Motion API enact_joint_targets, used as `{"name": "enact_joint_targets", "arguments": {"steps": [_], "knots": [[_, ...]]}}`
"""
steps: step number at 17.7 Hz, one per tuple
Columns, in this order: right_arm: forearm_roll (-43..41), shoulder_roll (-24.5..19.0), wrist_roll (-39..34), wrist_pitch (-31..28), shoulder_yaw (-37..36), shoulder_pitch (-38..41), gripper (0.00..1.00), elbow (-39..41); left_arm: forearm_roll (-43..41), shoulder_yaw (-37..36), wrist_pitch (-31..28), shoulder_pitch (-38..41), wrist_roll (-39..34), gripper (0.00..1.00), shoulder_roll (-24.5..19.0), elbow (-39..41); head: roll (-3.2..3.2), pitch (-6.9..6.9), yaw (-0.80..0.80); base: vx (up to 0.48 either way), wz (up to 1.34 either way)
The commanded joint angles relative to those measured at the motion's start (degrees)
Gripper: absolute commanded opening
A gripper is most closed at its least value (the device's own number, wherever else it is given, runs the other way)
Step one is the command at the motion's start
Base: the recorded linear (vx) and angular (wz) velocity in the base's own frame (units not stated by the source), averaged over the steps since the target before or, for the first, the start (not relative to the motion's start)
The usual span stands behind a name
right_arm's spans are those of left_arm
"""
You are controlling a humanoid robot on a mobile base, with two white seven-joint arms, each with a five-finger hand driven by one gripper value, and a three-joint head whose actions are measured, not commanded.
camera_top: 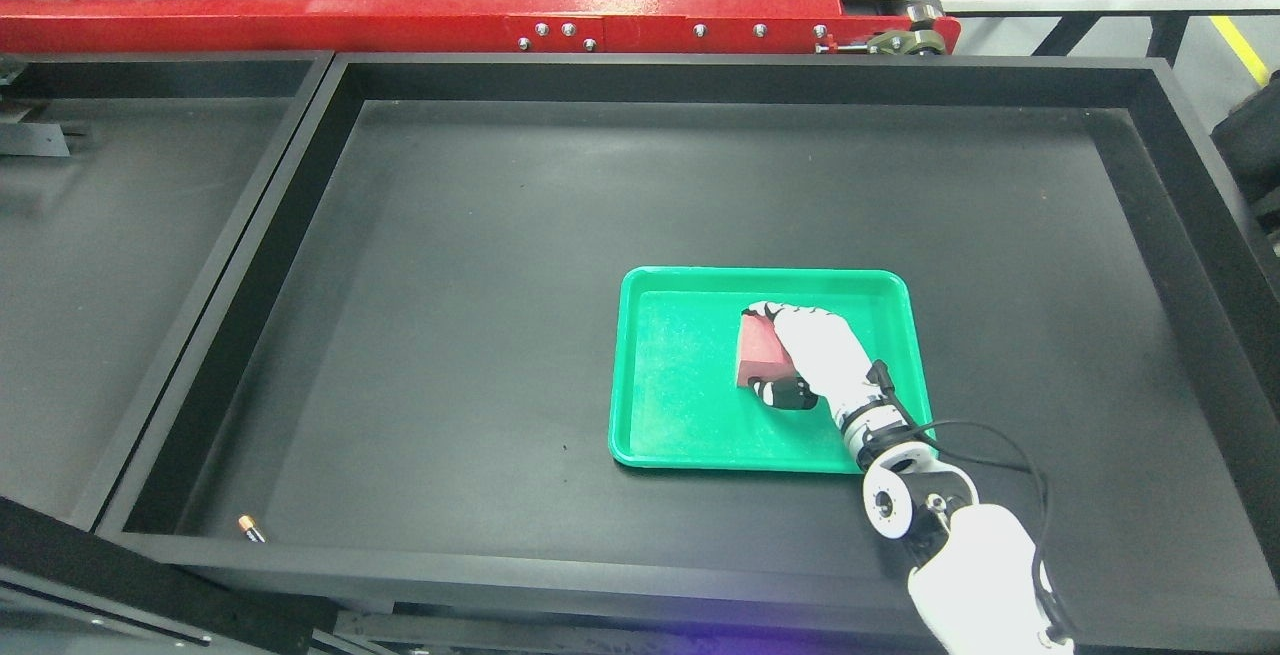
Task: Pick pink block from left shelf to tray
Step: 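Close the right hand fingers around the pink block, then lift the pink block up out of the green tray with the right hand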
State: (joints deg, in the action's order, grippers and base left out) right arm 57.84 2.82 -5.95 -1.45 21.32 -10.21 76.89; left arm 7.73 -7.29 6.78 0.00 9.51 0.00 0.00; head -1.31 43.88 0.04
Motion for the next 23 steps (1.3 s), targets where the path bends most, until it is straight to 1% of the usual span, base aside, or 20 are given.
{"name": "enact_joint_targets", "arguments": {"steps": [1, 4, 5, 6, 9, 11, 15, 18, 23], "knots": [[0.2, 0.1, 0.1, 0.0, -0.1, -0.1, 0.34, -0.4, 0.0, 0.0, 0.0, 1.1, 0.0, 1.00, -1.0, 1.0, 0.00, 0.00, 0.00, 0.000, 0.00], [0.3, 0.1, 0.7, 0.7, -0.6, 0.0, 0.15, -0.3, 0.0, 0.0, 0.0, 1.1, 0.0, 1.00, -1.0, 1.0, 0.00, 0.00, 0.00, 0.000, 0.00], [0.3, 0.1, 1.0, 1.2, -0.9, 0.0, 0.08, -0.3, 0.0, 0.0, 0.0, 1.1, 0.0, 1.00, -1.0, 1.0, 0.00, 0.00, 0.00, 0.000, 0.00], [0.3, 0.1, 1.4, 1.9, -1.7, 0.1, 0.05, -0.2, 0.0, 0.0, 0.0, 1.1, 0.0, 1.00, -1.0, 1.0, 0.00, 0.00, 0.00, 0.000, 0.00], [-0.4, 0.1, 3.7, 3.4, -4.7, 0.1, 0.04, 0.4, 0.0, 0.0, 0.0, 1.1, 0.0, 1.00, -1.0, 1.0, 0.00, 0.00, 0.00, 0.000, 0.00], [-1.1, 0.0, 6.6, 5.0, -6.6, 0.5, 0.04, 1.7, 0.0, 0.0, 0.0, 1.1, 0.0, 1.00, -1.0, 1.0, 0.00, 0.00, 0.00, 0.000, 0.00], [-6.8, 0.0, 13.5, 9.6, -9.5, 2.0, 0.04, 5.5, 0.0, 0.0, 0.0, 1.1, 0.0, 1.00, -1.0, 1.0, 0.00, 0.00, 0.00, 0.000, 0.00], [-9.3, 0.0, 18.8, 13.1, -12.2, 4.1, 0.04, 8.6, 0.0, 0.0, 0.0, 1.1, 0.0, 1.00, -1.0, 1.0, 0.00, 0.00, 0.00, -0.005, 0.00], [-11.5, 0.1, 21.8, 15.5, -13.9, 6.2, 0.04, 11.0, 0.0, 0.0, 0.0, 1.1, 0.0, 1.00, -1.0, 1.0, 0.00, 0.00, 0.00, -0.029, 0.02]]}}
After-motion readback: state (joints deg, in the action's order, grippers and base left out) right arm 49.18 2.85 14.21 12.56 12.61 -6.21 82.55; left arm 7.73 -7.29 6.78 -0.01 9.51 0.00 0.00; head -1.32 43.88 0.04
